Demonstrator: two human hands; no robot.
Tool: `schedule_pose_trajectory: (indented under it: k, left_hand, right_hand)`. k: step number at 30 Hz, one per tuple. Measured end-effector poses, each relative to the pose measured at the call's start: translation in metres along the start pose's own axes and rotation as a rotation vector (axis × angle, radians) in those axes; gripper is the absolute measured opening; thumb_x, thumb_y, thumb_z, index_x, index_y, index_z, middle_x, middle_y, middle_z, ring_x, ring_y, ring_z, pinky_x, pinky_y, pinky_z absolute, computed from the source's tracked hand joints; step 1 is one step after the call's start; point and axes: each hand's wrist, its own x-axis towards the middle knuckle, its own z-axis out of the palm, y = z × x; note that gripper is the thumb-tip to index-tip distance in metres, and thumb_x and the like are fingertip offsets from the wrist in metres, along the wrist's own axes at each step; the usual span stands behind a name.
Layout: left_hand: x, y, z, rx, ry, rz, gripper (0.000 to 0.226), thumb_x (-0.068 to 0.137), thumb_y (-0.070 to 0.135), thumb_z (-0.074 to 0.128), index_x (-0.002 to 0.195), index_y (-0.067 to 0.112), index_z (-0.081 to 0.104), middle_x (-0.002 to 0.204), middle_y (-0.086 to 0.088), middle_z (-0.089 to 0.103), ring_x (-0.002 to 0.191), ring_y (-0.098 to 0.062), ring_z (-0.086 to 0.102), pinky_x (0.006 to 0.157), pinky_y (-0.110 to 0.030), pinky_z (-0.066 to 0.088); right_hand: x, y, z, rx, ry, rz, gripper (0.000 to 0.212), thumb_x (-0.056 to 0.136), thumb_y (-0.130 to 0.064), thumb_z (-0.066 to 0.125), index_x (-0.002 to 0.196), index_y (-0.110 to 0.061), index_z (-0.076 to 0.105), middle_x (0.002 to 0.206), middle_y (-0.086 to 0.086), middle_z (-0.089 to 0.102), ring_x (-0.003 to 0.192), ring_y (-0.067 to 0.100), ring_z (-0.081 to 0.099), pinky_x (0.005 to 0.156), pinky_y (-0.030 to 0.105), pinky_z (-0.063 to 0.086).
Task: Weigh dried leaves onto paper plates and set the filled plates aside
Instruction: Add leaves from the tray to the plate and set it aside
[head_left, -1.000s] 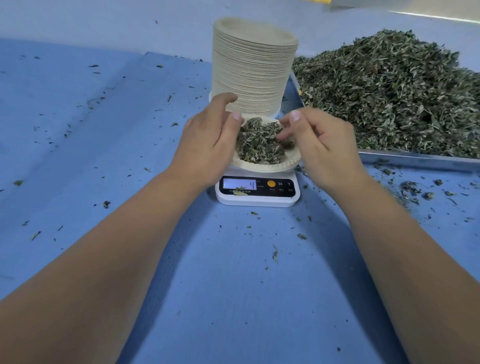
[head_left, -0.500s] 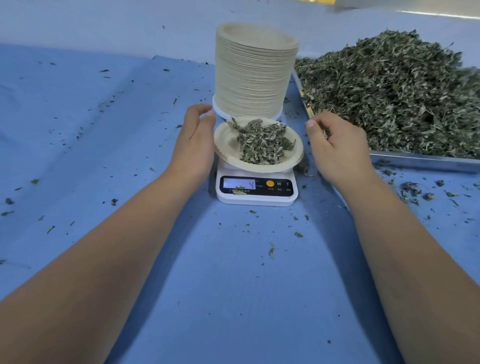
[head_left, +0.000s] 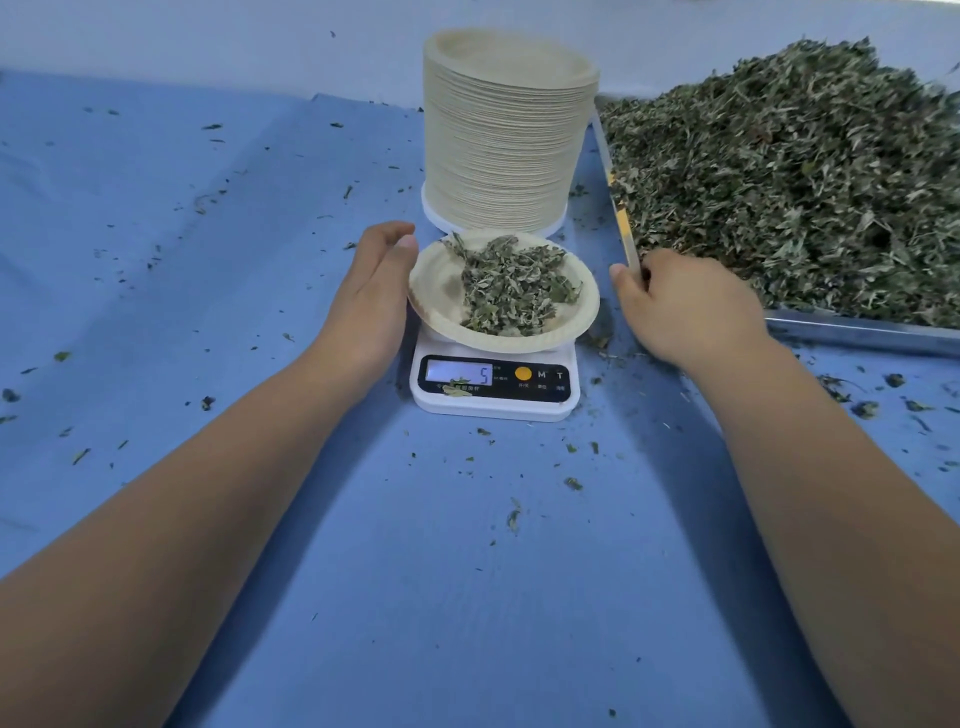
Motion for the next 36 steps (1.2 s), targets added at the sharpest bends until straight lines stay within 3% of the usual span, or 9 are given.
schedule_pose_trajectory:
  k: [3, 9, 14, 17, 21, 24, 28, 31, 36]
  left_hand:
    - [-0.001, -0.001, 0.000, -0.001, -0.008, 0.012, 0.032, 0.093, 0.058, 0.036, 0.121, 0.053, 0.050, 0.116, 0.039, 0.054, 0.112, 0.017, 0.050, 0.112, -0.037, 0.041]
    - [-0.003, -0.001, 0.003, 0.010, -0.015, 0.046, 0.037, 0.091, 0.060, 0.035, 0.124, 0.052, 0.050, 0.104, 0.052, 0.051, 0.094, 0.034, 0.045, 0.093, -0.024, 0.040]
    - [-0.001, -0.002, 0.003, -0.009, 0.003, 0.013, 0.025, 0.091, 0.060, 0.036, 0.112, 0.061, 0.051, 0.100, 0.052, 0.053, 0.104, 0.021, 0.050, 0.100, -0.030, 0.042]
    - [-0.001, 0.000, 0.004, -0.010, -0.011, 0.009, 0.023, 0.091, 0.060, 0.036, 0.109, 0.060, 0.051, 0.096, 0.053, 0.054, 0.103, 0.020, 0.052, 0.100, -0.031, 0.043]
    - [0.001, -0.003, 0.004, -0.024, -0.009, 0.001, 0.019, 0.094, 0.057, 0.037, 0.103, 0.059, 0.054, 0.101, 0.038, 0.060, 0.109, 0.009, 0.056, 0.107, -0.036, 0.046]
    - [0.003, -0.005, 0.004, -0.035, 0.000, 0.014, 0.019, 0.097, 0.053, 0.037, 0.104, 0.054, 0.055, 0.103, 0.029, 0.063, 0.103, 0.012, 0.057, 0.102, -0.034, 0.047]
    - [0.003, -0.005, 0.005, -0.031, 0.027, 0.054, 0.019, 0.103, 0.046, 0.036, 0.100, 0.052, 0.054, 0.091, 0.036, 0.062, 0.081, 0.029, 0.050, 0.078, -0.020, 0.038]
    - [0.002, -0.007, 0.005, -0.029, 0.030, 0.072, 0.018, 0.103, 0.045, 0.036, 0.101, 0.049, 0.054, 0.086, 0.046, 0.058, 0.082, 0.030, 0.049, 0.077, -0.019, 0.036]
    - [0.007, -0.008, 0.005, -0.104, 0.040, 0.046, 0.024, 0.092, 0.053, 0.037, 0.101, 0.046, 0.058, 0.089, 0.044, 0.060, 0.094, 0.020, 0.055, 0.090, -0.030, 0.046]
  right_hand:
    - [0.004, -0.001, 0.000, 0.041, 0.027, 0.015, 0.052, 0.105, -0.054, 0.033, 0.074, -0.013, 0.045, 0.068, 0.008, 0.049, 0.058, 0.025, 0.045, 0.055, 0.033, 0.034]
    - [0.023, 0.007, -0.005, 0.145, 0.094, 0.046, 0.035, 0.105, -0.033, 0.041, 0.083, -0.010, 0.055, 0.071, 0.009, 0.053, 0.066, 0.032, 0.049, 0.062, 0.036, 0.039]
    - [0.039, 0.009, -0.014, 0.190, 0.205, 0.046, 0.032, 0.105, -0.028, 0.041, 0.082, -0.010, 0.053, 0.064, 0.005, 0.049, 0.062, 0.031, 0.050, 0.056, 0.031, 0.031]
    - [0.039, 0.000, -0.018, 0.234, 0.305, 0.002, 0.032, 0.105, -0.029, 0.041, 0.082, -0.010, 0.052, 0.063, 0.005, 0.049, 0.059, 0.031, 0.049, 0.054, 0.033, 0.035]
    - [0.041, -0.021, -0.027, 0.367, 0.405, -0.042, 0.031, 0.104, -0.030, 0.042, 0.087, -0.009, 0.058, 0.068, 0.005, 0.055, 0.055, 0.023, 0.049, 0.052, 0.030, 0.037]
    - [0.046, -0.043, -0.035, 0.477, 0.401, -0.010, 0.029, 0.102, -0.029, 0.045, 0.085, -0.012, 0.060, 0.063, -0.007, 0.049, 0.052, 0.005, 0.042, 0.047, 0.016, 0.030]
    - [0.046, -0.083, -0.044, 0.711, 0.429, -0.064, 0.028, 0.098, -0.026, 0.051, 0.071, -0.024, 0.057, 0.058, -0.014, 0.048, 0.046, 0.000, 0.041, 0.050, 0.022, 0.029]
    - [0.042, -0.119, -0.045, 0.840, 0.368, -0.213, 0.023, 0.096, -0.025, 0.053, 0.080, -0.018, 0.068, 0.057, -0.012, 0.055, 0.046, 0.000, 0.041, 0.047, 0.018, 0.031]
    - [0.048, -0.157, -0.033, 0.676, 0.150, -0.408, 0.021, 0.092, -0.022, 0.055, 0.086, -0.011, 0.072, 0.069, -0.007, 0.062, 0.062, 0.004, 0.050, 0.059, 0.024, 0.039]
